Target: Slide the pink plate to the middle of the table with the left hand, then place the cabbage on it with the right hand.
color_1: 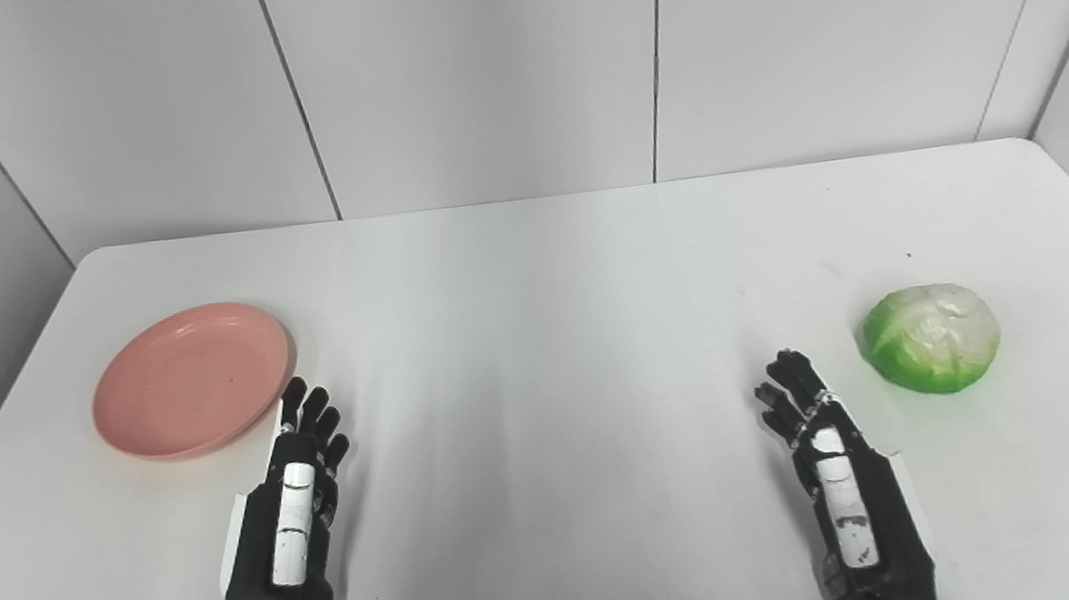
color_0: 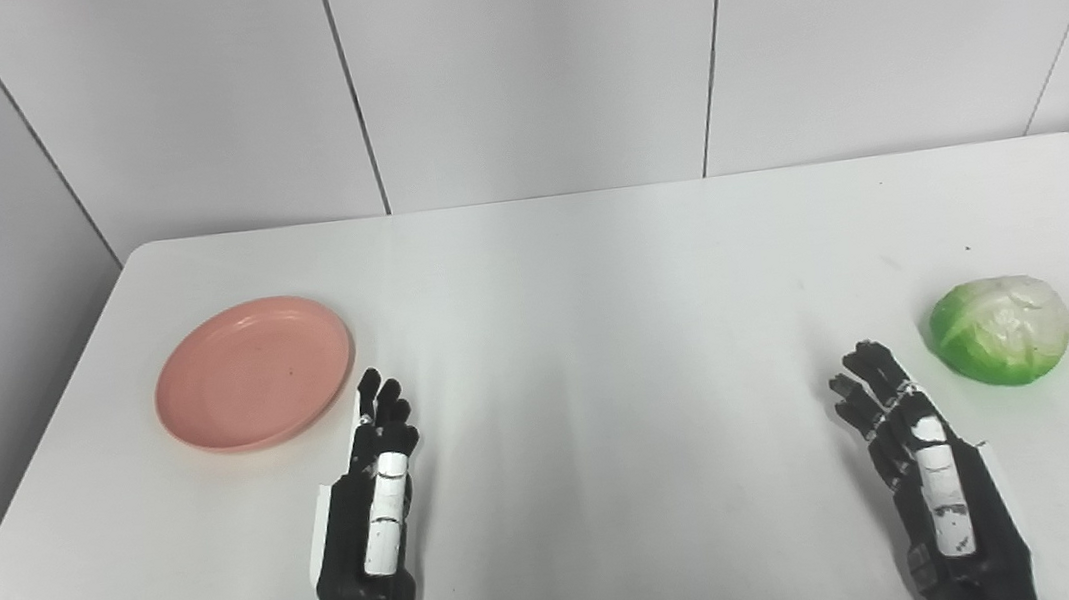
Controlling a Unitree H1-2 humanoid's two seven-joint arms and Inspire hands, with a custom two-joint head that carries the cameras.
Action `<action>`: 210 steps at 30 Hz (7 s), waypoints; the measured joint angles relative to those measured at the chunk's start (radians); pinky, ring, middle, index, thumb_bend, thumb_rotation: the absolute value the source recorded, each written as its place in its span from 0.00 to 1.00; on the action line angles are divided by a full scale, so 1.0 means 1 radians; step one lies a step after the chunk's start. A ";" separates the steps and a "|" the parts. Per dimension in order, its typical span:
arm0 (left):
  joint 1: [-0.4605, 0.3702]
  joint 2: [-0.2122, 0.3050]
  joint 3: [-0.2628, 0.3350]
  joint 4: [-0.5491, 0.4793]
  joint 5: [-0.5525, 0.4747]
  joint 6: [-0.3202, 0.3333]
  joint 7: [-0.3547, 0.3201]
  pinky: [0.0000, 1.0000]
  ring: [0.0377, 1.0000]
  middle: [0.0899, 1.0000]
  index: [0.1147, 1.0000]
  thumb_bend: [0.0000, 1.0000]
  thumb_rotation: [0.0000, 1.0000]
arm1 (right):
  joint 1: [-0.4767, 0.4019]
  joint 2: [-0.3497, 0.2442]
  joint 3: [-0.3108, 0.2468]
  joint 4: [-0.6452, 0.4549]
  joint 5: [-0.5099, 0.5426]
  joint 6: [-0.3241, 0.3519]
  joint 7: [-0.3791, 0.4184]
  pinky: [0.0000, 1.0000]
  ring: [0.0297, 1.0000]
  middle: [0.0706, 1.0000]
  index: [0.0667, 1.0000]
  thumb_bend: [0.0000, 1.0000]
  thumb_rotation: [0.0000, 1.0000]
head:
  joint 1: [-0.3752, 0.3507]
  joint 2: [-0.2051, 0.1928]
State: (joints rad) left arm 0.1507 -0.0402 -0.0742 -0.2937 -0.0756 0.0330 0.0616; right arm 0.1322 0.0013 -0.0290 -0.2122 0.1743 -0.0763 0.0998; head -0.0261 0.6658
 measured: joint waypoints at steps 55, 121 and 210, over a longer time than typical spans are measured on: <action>-0.001 -0.029 -0.100 0.188 0.141 -0.214 0.076 0.95 0.94 0.95 1.00 0.70 0.79 | -0.014 -0.043 -0.077 0.172 0.098 -0.198 0.106 1.00 0.95 0.94 0.92 0.90 0.98 | 0.285 -0.209; -0.876 0.498 0.387 1.524 -0.193 -0.373 -0.081 0.81 0.79 0.77 0.71 0.73 0.72 | 0.032 -0.072 -0.035 0.113 0.088 -0.184 0.078 0.87 0.87 0.88 0.85 0.90 0.91 | 0.156 -0.133; -0.932 0.052 0.229 1.405 -0.136 -0.307 -0.221 0.81 0.82 0.81 0.83 0.69 0.83 | -0.171 -0.299 -0.044 -0.463 -0.364 0.380 -0.015 0.65 0.84 0.91 0.94 1.00 0.72 | -0.314 -0.117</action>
State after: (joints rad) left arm -0.7808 0.0122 0.1548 1.1113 -0.2115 -0.2736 -0.1596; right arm -0.0393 -0.2974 -0.0735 -0.6755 -0.1894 0.3034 0.0850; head -0.3405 0.5492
